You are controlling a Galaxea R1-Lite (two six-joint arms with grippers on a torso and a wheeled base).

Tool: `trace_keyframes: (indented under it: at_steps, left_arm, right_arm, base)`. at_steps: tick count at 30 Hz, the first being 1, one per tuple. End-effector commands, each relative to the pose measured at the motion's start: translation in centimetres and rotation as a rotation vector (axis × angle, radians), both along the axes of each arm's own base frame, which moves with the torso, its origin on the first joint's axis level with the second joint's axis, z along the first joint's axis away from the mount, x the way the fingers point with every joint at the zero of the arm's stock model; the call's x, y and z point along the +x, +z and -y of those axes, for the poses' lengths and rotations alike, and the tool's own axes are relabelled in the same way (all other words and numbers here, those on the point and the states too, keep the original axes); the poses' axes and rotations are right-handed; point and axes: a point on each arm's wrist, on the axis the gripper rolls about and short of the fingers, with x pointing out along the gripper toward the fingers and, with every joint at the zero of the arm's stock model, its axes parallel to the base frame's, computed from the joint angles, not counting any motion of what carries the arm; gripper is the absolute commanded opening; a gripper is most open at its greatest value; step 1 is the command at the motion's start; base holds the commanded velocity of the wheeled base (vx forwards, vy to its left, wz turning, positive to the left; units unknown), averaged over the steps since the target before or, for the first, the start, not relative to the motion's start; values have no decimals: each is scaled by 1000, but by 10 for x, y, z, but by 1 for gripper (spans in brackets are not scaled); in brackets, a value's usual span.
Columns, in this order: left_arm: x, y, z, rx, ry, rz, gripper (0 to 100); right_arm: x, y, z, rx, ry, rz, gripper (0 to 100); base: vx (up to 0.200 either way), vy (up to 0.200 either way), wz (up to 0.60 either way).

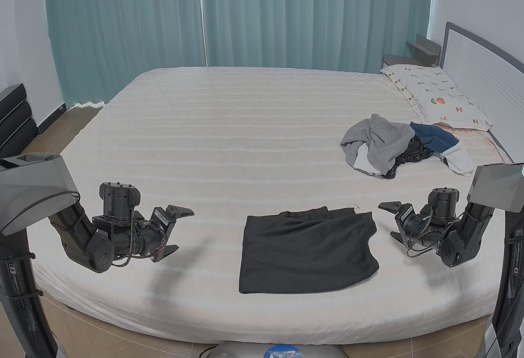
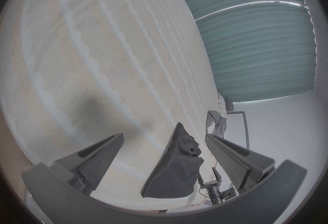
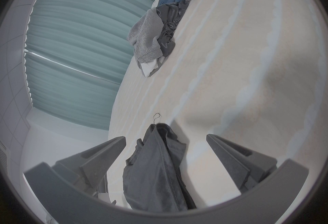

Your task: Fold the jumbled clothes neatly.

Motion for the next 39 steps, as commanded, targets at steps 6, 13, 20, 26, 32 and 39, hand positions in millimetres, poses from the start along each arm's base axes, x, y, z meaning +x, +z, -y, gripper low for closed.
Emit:
trace_keyframes:
  at_steps: [6,13,20,26,32,39]
  left_arm:
    - [3,-1,0,15,23,7,100]
    - [4,-1,6,16,6,9,100]
    - [5,2,15,11,-16,23,100]
    - [9,3,17,10,-22,36,100]
    - [29,2,24,47,-53,93,100]
    - [64,-11,39,170,-109,179,100]
  right_arm:
    - [-1,-1,-1,-1,4,-4,100]
    - [-2,1,-2,0,7,-4,100]
    - [-8,2,-12,-6,33,-10,100]
    - [-13,8,-25,-9,68,-3,100]
    - [-13,2,-38,-11,104,-14,100]
    - [-14,-9,-48,-54,132,-30,100]
  base:
    - [0,0,0]
    - [0,-171,0]
    - [0,-200,0]
    - [0,-200,0]
    - [0,-67,0]
    - [0,0,0]
